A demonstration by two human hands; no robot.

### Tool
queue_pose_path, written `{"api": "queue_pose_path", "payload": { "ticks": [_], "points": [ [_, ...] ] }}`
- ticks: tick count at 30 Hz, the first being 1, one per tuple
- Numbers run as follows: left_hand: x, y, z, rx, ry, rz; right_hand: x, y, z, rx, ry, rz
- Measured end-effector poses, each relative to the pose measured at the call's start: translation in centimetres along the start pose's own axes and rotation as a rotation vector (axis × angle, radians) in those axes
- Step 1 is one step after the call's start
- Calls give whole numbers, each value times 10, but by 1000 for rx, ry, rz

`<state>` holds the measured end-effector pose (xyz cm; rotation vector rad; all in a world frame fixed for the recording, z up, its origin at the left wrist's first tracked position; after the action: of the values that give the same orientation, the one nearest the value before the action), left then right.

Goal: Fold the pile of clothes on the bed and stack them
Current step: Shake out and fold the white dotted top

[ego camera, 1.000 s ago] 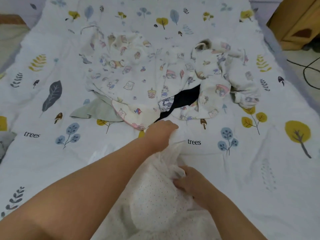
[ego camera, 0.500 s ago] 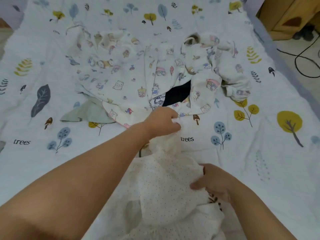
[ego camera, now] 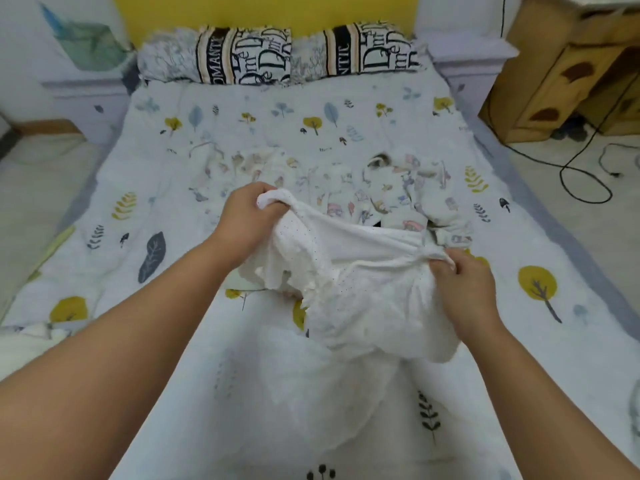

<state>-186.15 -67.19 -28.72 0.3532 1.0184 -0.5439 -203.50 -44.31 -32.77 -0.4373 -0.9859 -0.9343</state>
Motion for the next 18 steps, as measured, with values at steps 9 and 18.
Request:
{"api": "queue_pose_path", "payload": {
  "ticks": [9, 18],
  "points": [
    [-76, 38, 97, 71, -503, -123, 115, 32, 66, -154, 245, 162],
    [-121, 92, 166, 179, -251, -35, 180, 86, 100, -189, 258, 268]
  ]
}}
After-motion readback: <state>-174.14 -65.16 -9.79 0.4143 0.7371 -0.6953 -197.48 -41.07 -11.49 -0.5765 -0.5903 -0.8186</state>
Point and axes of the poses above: each hand's wrist, its own y-axis away from the middle knuckle, its own z-axis out of the back of the hand, x = y × z, the point moved 5 cm from there along -y, towards the middle knuckle, and after that the axes turned 4 degrees about x, right-handed, at the moved point
